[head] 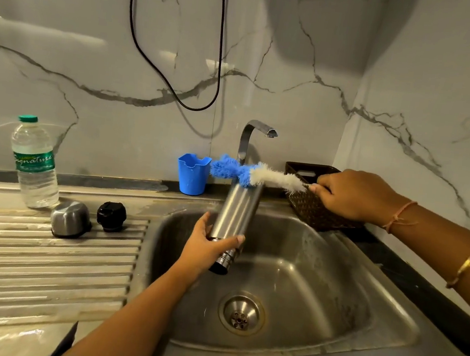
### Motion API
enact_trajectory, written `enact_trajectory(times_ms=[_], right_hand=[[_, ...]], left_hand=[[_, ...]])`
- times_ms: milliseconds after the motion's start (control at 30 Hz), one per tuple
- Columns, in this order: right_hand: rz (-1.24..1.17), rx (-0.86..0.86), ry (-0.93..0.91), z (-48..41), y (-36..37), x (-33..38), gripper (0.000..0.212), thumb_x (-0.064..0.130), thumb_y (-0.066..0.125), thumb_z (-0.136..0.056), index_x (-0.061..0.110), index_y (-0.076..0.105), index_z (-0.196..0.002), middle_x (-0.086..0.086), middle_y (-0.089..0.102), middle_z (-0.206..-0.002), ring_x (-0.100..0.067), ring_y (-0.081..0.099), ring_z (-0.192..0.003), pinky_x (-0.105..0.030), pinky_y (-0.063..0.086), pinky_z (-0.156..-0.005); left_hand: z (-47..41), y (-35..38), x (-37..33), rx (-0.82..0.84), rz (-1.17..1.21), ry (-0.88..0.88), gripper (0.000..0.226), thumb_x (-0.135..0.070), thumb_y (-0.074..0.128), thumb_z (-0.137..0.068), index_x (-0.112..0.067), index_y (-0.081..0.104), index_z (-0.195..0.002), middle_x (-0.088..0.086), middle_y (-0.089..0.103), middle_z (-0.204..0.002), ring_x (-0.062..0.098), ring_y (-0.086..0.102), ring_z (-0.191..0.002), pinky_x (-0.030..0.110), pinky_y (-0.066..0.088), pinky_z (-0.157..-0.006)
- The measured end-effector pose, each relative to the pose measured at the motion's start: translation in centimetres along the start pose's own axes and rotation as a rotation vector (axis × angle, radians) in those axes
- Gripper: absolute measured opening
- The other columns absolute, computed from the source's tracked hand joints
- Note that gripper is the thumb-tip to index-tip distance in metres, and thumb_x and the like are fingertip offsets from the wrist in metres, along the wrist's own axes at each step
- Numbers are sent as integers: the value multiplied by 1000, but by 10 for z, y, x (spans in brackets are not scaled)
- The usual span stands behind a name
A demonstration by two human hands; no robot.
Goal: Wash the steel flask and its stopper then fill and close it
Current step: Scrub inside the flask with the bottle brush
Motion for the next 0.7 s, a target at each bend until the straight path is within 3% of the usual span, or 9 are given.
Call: enact_trajectory(times_ms=[100,200,267,367,467,533,600,700], right_hand=[[33,-19,-73,5,-4,20,35,43,29,-99,25,56,-88,7,51,-68,-11,51,-63,-28,44,-60],[-81,102,-195,17,7,48,33,43,34,-99,27,50,-75,9,50,-66,-8,47,-58,-26,39,-57],[-119,150,-229,20,11,56,33,42,35,-99,26,54,-78,9,49,-63,-6,46,-56,-24,35,-55],[-76,82,-210,13,2,50,31,45,33,-98,31,54,-79,10,52,-67,-5,48,-61,-25,39,-58],[-16,0,-86,-2,-12,25,36,45,31,-98,26,62,-96,6,56,-73,-10,52,-67,-29,45,-64],[26,-8,-9,-8,-17,11,37,43,31,-99,23,61,-100,5,53,-73,-14,52,-70,-28,41,-61],[73,-3,26,-9,-16,6,36,41,30,-99,22,60,-97,5,51,-70,-14,52,-69,-28,39,-60],[54,51,9,-3,-5,12,33,41,32,-99,24,58,-88,5,53,-71,-12,52,-67,-31,46,-65]], left_hand=[[1,1,5,25,272,-116,89,-31,75,-64,-5,35,-139,14,62,-107,21,68,-78,33,56,-64],[2,-3,13,20,520,-194,65,-29,69,-66,-5,50,-124,15,65,-97,23,64,-78,35,53,-70],[1,-10,14,9,622,-202,68,-23,70,-65,-6,48,-128,14,64,-96,24,64,-77,38,52,-75],[0,-14,12,28,663,-210,89,-21,85,-52,-3,46,-130,16,65,-96,27,66,-80,44,49,-87],[4,2,5,169,705,-236,111,-16,95,-35,-7,42,-132,21,59,-111,33,68,-90,57,53,-80],[11,15,4,236,617,-242,97,-10,89,-50,-16,38,-133,22,55,-119,37,67,-93,58,54,-73],[15,21,5,225,517,-250,80,-10,80,-65,-19,36,-132,24,53,-121,39,66,-93,51,58,-65],[14,18,8,145,466,-249,74,-25,73,-66,-12,37,-130,28,54,-121,37,66,-87,40,57,-57]])
Point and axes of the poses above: each hand's wrist, its own z-axis away from the middle knuckle, its own y-axis out of the palm, x = y × z, the point moved 9 cm from there along -z, towards the middle knuckle
